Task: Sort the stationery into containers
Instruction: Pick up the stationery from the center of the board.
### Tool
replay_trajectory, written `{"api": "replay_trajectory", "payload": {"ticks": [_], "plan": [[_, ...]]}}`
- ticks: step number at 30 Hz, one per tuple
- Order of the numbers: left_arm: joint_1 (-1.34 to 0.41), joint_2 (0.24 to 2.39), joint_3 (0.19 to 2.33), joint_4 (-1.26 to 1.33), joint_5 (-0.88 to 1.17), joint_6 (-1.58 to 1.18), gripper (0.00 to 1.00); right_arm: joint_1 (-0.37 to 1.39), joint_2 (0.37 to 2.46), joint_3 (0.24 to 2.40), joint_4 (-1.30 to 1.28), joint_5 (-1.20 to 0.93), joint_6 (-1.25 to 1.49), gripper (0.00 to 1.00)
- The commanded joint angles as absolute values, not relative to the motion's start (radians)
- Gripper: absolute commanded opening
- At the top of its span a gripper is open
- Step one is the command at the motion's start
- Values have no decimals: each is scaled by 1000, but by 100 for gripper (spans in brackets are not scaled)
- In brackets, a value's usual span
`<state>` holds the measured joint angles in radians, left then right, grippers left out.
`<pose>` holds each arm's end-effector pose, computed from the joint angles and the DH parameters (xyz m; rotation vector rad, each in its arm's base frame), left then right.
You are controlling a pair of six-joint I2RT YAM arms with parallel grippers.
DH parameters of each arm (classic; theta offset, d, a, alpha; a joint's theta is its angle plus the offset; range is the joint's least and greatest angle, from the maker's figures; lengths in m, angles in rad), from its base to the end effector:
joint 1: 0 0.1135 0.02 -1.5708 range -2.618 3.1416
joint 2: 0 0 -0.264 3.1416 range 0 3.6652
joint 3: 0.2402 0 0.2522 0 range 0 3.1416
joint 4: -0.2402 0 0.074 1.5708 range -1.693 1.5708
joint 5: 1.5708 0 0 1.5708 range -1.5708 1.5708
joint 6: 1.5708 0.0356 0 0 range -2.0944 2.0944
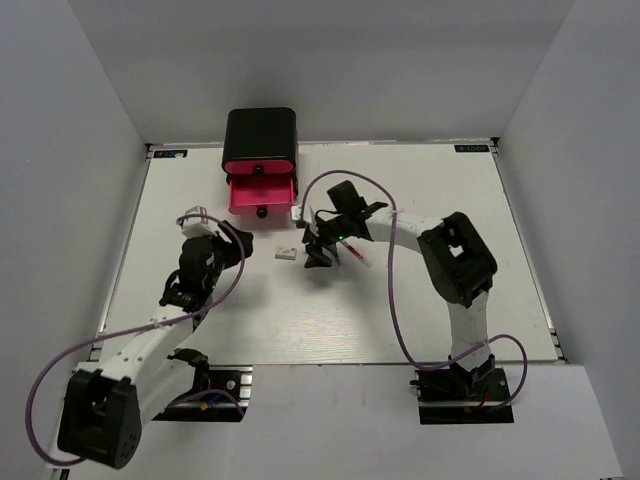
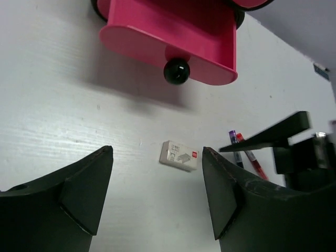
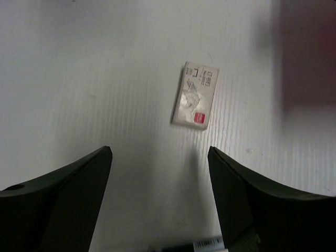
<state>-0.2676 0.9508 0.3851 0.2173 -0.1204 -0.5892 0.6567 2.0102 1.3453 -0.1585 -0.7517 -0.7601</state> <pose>0.2021 -0.0510 0.2104 -0.3919 1.9038 -0.4588 0.3258 0.2818 0.1752 -1.7174 1.4729 0.8358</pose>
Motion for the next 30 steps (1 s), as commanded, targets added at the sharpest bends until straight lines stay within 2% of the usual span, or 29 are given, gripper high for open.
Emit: {"api": "replay_trajectory", "payload": {"ticks": [1, 8, 13, 16, 17, 19, 20, 23, 30], "plan": [[-265, 829, 341, 78, -176, -710, 78, 690, 2061, 1419, -86, -640, -644, 79], [-265, 663, 287, -70, -222, -796, 78, 742, 2154, 1496, -78, -549, -615, 79], [-265, 653, 287, -115, -222, -796, 78, 759, 2207, 1548, -89, -517, -606, 78], [-265, 673, 298, -115, -222, -796, 78, 765, 2232, 1588, -139, -518, -618, 67], [-265, 684, 298, -115, -222, -796, 78, 765, 2233, 1592, -161, -538, -635, 53], [-265, 695, 298, -94, -222, -796, 78, 772, 2233, 1603, -188, -546, -647, 37], [-265, 704, 298, -94, -222, -805, 78, 766, 2226, 1603, -205, -566, -661, 23], [-265, 716, 285, -54, -222, -815, 78, 762, 2172, 1585, -248, -606, -681, 0], [-265, 736, 244, 37, -212, -859, 78, 749, 1956, 1551, -233, -680, -727, 0]]}}
